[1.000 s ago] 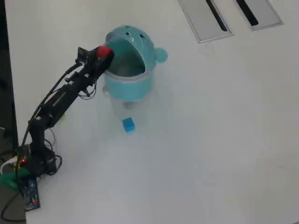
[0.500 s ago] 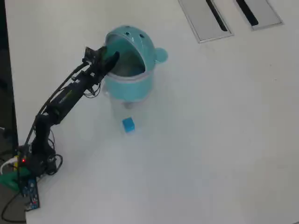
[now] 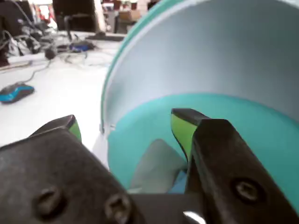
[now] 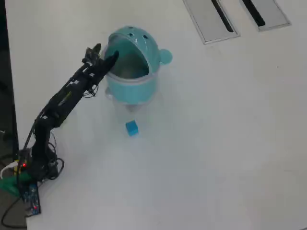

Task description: Grasp RGB lego blocks and put them in the bin one by one.

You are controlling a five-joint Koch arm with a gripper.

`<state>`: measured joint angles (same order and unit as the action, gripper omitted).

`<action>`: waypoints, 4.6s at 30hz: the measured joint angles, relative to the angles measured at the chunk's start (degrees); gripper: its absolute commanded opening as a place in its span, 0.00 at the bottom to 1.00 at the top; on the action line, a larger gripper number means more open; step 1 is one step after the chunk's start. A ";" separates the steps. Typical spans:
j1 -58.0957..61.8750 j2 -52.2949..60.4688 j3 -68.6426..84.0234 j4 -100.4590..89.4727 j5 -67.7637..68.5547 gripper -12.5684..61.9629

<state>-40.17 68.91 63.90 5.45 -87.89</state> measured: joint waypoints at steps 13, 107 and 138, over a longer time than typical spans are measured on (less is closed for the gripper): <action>-3.69 17.67 18.46 -3.08 -0.09 0.63; -31.90 52.12 74.71 24.96 -22.94 0.60; -31.55 38.67 79.01 10.11 -39.81 0.59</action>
<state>-71.72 107.58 142.91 15.56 -127.71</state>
